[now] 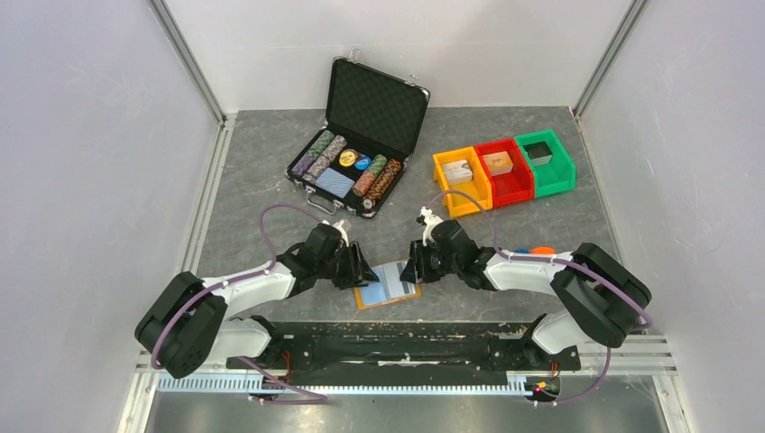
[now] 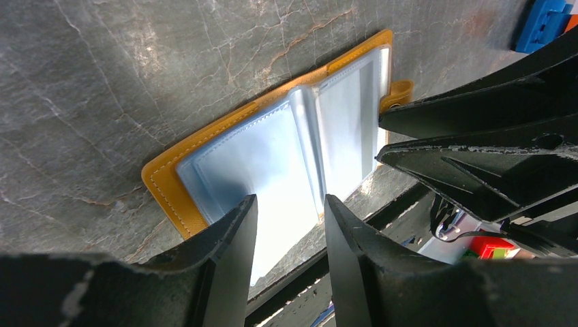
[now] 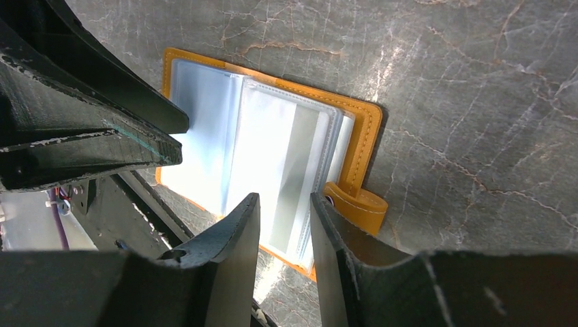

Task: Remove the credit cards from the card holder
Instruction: Remove the credit card from the card holder.

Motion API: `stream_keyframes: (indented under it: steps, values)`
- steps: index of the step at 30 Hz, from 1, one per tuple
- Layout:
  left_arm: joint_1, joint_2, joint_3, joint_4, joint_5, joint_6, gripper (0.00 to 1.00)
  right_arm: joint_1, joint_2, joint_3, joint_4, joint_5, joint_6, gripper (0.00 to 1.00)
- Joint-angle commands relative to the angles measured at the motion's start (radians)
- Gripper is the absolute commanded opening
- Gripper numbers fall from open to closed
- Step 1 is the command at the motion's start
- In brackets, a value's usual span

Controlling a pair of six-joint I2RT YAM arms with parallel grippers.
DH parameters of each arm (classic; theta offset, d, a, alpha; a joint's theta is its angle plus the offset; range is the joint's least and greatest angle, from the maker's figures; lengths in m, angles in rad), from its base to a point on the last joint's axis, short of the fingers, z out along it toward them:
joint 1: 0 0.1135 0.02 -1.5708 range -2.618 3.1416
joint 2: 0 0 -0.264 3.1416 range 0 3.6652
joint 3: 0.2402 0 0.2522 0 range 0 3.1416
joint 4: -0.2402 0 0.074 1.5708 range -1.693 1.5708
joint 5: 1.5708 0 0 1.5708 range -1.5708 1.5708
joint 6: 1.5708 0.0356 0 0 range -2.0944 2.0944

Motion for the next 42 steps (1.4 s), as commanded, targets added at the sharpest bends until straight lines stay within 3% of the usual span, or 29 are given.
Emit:
stream_keyframes:
  steps: [1,32,42]
  values:
    - [0.001,0.001,-0.012,-0.009,-0.008,-0.006,0.49,0.003,-0.023,0.014,0.045,-0.012,-0.008,0.35]
    - [0.002,0.000,0.007,0.025,0.054,-0.035,0.51,0.002,-0.022,-0.073,0.302,-0.156,0.029,0.31]
    - [0.002,-0.027,0.020,0.015,0.087,-0.046,0.51,-0.023,-0.025,-0.148,0.438,-0.141,0.146,0.16]
